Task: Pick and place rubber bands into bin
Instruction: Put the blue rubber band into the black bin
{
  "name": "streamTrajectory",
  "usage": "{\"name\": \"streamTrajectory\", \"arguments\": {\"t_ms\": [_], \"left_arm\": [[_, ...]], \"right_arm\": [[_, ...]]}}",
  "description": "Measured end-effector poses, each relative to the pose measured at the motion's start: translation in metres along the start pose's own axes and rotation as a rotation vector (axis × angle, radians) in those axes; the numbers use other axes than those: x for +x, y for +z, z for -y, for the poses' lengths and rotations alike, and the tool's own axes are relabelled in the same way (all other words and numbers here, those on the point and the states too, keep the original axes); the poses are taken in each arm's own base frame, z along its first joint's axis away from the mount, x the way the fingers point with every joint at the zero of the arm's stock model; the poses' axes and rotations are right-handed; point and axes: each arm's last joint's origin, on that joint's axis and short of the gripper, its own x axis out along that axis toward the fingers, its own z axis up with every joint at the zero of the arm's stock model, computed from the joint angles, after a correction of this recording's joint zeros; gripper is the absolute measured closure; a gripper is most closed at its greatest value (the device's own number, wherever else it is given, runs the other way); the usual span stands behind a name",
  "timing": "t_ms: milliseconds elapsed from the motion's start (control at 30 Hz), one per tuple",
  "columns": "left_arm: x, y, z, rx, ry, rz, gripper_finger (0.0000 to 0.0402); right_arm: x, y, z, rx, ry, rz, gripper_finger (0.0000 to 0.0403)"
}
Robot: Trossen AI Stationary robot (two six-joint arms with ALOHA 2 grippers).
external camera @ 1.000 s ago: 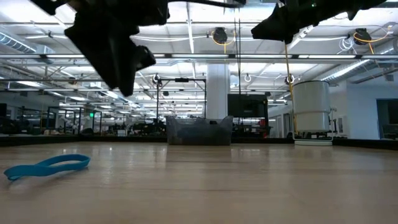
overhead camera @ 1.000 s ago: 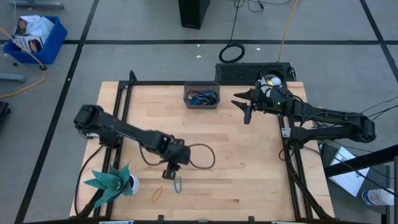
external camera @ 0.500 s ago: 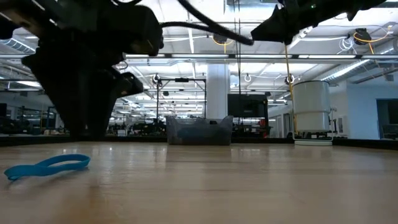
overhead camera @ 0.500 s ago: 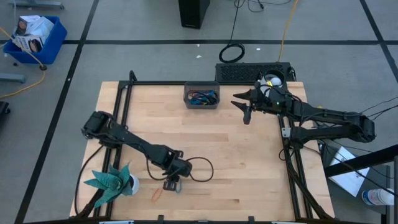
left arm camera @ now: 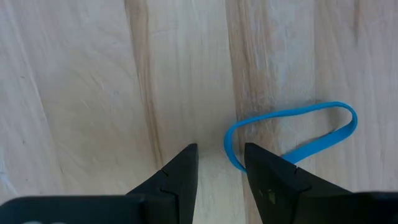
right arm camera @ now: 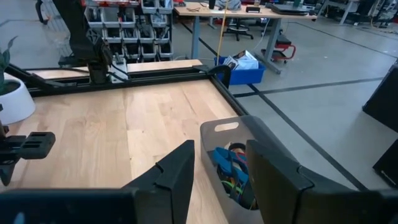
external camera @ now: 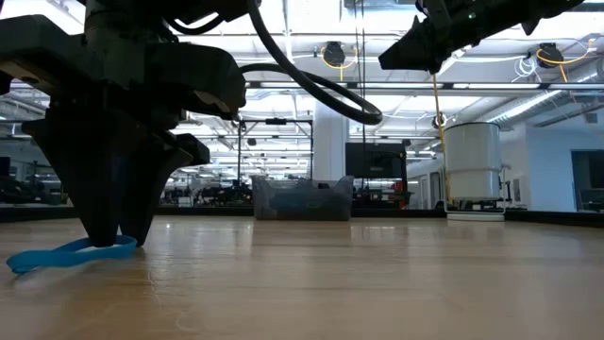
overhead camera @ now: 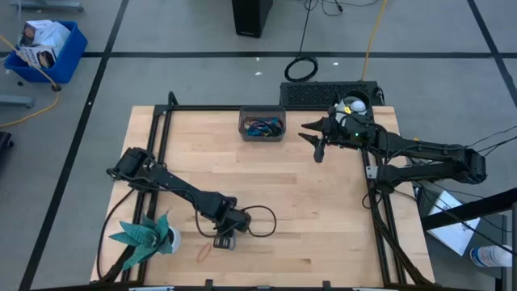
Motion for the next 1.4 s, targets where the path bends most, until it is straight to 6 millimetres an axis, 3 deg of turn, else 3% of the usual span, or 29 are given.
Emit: {"name": "streamTrajectory", "arguments": {"t_ms": [400, 533, 733, 1067, 1167, 1400], "left_arm": [[0.001, 0.000, 0.000, -0.008, -0.011, -0.005, 0.0265], [0.001, -0.001, -0.001, -0.021, -0.009, -0.008, 0.0301], [0.002, 0.000, -0.003, -0.039, -0.003, -0.010, 0.0388], [-0.002, 0.000, -0.005, -0.080, -0.065, -0.016, 0.0396], [-0.013, 0.000, -0.007, -0.094, -0.110, -0.003, 0.0398], [-0.077, 0.000, -0.017, -0.119, -0.128, 0.185, 0.0399]], "right_arm": [[0.000, 0.000, 0.000, -0.048, 0.000, -0.001, 0.0261], [0.000, 0.000, 0.000, -0.049, 0.000, 0.000, 0.0261], [0.000, 0.000, 0.000, -0.074, -0.002, -0.001, 0.0261], [0.000, 0.000, 0.000, -0.078, -0.003, -0.001, 0.0261], [0.000, 0.000, 0.000, -0.079, -0.004, -0.001, 0.0261], [0.000, 0.000, 0.000, -0.104, -0.005, 0.000, 0.0261]]}}
